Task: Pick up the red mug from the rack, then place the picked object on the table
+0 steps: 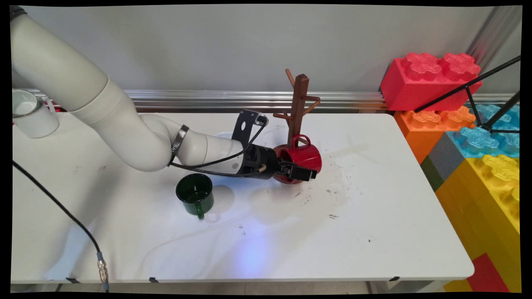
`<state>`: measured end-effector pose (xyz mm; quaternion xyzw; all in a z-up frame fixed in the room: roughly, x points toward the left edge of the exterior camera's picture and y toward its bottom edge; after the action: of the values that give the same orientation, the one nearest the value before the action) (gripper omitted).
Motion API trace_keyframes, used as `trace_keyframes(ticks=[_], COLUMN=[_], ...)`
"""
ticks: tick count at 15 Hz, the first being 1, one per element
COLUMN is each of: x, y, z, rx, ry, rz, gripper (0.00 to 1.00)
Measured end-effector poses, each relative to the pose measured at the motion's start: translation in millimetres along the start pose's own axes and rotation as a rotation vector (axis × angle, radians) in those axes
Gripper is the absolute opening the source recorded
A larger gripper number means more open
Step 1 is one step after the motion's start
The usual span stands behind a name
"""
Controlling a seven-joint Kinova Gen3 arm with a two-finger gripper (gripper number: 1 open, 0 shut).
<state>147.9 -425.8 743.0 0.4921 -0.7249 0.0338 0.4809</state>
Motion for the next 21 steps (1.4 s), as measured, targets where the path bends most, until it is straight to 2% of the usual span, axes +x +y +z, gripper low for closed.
trace_keyframes(ticks=[3,4,13,21], x=[1,2,7,11], y=[0,0,-3,2], z=[3,3,0,-15], rx=[-0.007,-0.009,-0.017,-0.056], ry=[0.002,0.003,0.003,0.005], rz=[0.004,0.007,0.014,-0.003], gripper=[1.0,0.0,0.0,0.0])
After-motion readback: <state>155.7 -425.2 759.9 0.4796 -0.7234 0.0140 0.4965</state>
